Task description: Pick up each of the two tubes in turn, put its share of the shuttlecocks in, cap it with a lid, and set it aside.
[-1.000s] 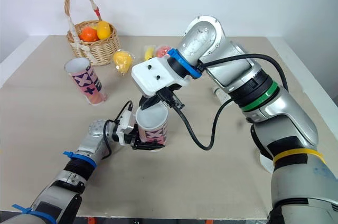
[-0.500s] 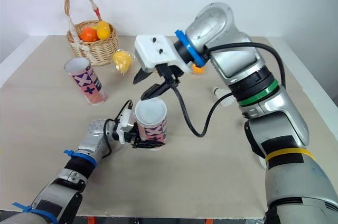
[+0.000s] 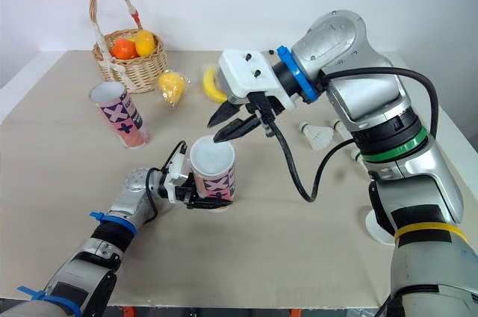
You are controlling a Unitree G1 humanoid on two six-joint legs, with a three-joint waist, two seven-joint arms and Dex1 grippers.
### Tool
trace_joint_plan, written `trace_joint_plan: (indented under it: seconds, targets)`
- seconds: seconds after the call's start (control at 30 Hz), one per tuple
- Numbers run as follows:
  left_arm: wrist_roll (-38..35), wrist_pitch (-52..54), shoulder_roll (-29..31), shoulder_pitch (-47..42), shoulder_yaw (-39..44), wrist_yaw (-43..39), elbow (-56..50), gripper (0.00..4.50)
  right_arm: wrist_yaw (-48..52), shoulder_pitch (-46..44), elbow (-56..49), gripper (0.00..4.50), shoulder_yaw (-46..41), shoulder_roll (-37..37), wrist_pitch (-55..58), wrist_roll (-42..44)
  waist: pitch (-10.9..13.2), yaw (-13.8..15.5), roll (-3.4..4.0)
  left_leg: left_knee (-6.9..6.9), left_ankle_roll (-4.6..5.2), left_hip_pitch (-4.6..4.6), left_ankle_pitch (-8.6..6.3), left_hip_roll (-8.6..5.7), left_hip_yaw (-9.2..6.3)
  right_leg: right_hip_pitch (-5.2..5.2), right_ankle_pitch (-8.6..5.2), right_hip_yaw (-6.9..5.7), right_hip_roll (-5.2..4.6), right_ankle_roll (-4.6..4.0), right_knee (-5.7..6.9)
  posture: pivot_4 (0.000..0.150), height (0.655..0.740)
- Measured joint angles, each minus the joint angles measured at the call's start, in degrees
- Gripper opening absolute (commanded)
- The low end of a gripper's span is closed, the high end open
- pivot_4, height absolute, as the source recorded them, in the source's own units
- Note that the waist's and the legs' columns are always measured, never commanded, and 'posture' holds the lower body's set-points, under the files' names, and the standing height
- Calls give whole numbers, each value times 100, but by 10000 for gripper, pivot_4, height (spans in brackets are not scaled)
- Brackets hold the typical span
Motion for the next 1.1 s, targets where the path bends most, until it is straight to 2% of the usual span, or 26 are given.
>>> trace_joint_plan:
  seconds: [0.03, 0.37, 0.73, 1.1]
  targets:
    - [0, -8, -3, 0, 4, 0, 9, 28978, -1, 1, -39, 1461, -17, 12, 54, 19, 0, 0, 0, 0, 0, 0, 0, 1, 0, 0, 0, 0, 1, -1, 0, 1500, 7298]
    - [1, -102, -17, -11, 9, -5, 75, 28978, -15, 78, -207, 1461, -44, 163, 227, 109, 0, 0, 0, 0, 0, 1, 0, 4, 1, 0, 1, 0, 4, -2, 0, 1500, 7298]
    - [2, -144, -17, -26, 52, -32, 134, 28978, -27, 65, 217, 1461, 273, 638, -131, -616, 0, 2, 0, 0, 0, 5, 0, 25, 1, 1, 5, 1, 31, -13, 0, 1500, 7298]
    - [3, -137, -10, 1, 76, -6, 116, 28978, 3, 47, 65, 1461, 836, 189, -480, -558, -1, -1, 1, -1, 0, 9, 0, 35, 1, 1, 4, 5, 44, -19, 0, 1500, 7298]
